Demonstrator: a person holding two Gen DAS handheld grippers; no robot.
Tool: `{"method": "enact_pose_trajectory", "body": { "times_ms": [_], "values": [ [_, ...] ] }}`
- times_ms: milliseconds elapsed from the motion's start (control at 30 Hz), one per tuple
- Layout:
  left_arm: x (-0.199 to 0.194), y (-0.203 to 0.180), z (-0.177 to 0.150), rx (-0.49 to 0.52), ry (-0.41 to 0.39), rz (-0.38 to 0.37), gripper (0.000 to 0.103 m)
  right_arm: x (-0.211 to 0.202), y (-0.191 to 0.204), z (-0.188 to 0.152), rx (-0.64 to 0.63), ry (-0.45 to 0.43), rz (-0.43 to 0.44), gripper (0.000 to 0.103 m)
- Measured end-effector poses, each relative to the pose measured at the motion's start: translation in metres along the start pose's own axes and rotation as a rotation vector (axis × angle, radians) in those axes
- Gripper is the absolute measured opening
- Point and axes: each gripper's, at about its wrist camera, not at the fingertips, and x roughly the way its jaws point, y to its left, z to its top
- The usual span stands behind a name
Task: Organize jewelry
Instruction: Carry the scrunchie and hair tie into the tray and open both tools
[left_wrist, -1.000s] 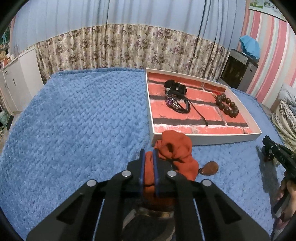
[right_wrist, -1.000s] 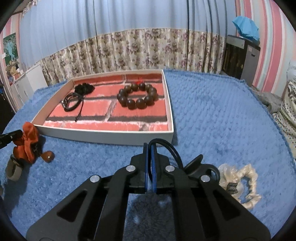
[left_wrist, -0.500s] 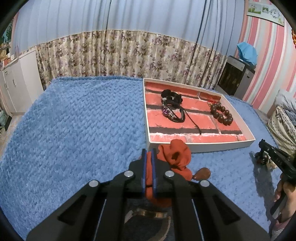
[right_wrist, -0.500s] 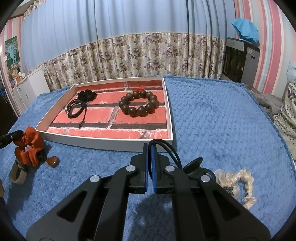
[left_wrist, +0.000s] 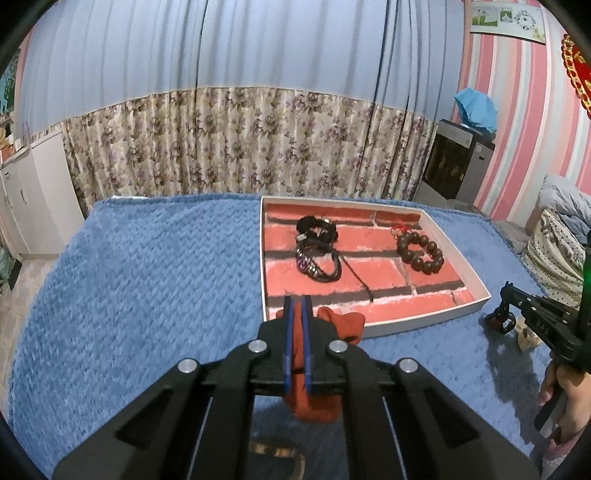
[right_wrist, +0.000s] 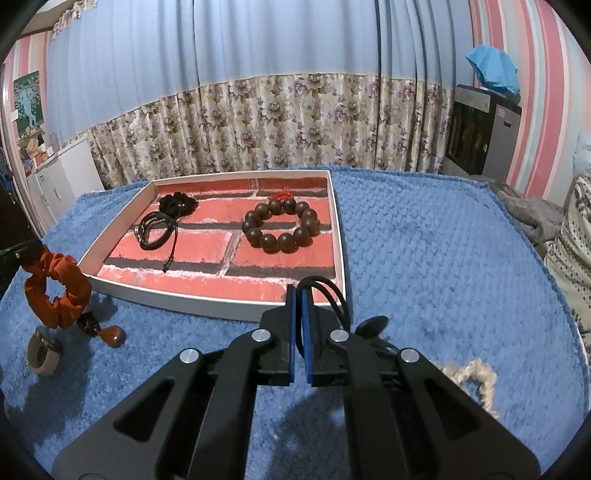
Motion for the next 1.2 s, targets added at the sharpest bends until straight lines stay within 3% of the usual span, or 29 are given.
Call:
{"method": "enact_pose_trajectory", "body": {
  "times_ms": [300,567,800,1033,1200],
  "values": [
    [0.002,-0.014,0.03,0.029,-0.025,-0.01,0.005,-0.006,0.001,0.026,-0.001,-0.023,0.01,0.004],
    [0.031,-0.03,0.059,0.042,-0.017,-0.001,0.005,0.009,0.01,0.058,-0.007,-0.019,0.019,0.004],
    [0.081,-0.033,0.073,0.038,0.035,0.01,0.005,0.049,0.021,0.078,-0.038,0.027,-0.005,0.004],
    [0.141,-0.026,0.077,0.036,0.119,0.076,0.005,0.108,0.032,0.084,-0.061,0.105,-0.026,0.004],
    [0.17,-0.01,0.077,-0.017,0.168,0.088,0.005,0.139,0.039,0.089,-0.051,0.135,-0.021,0.004]
  ]
}}
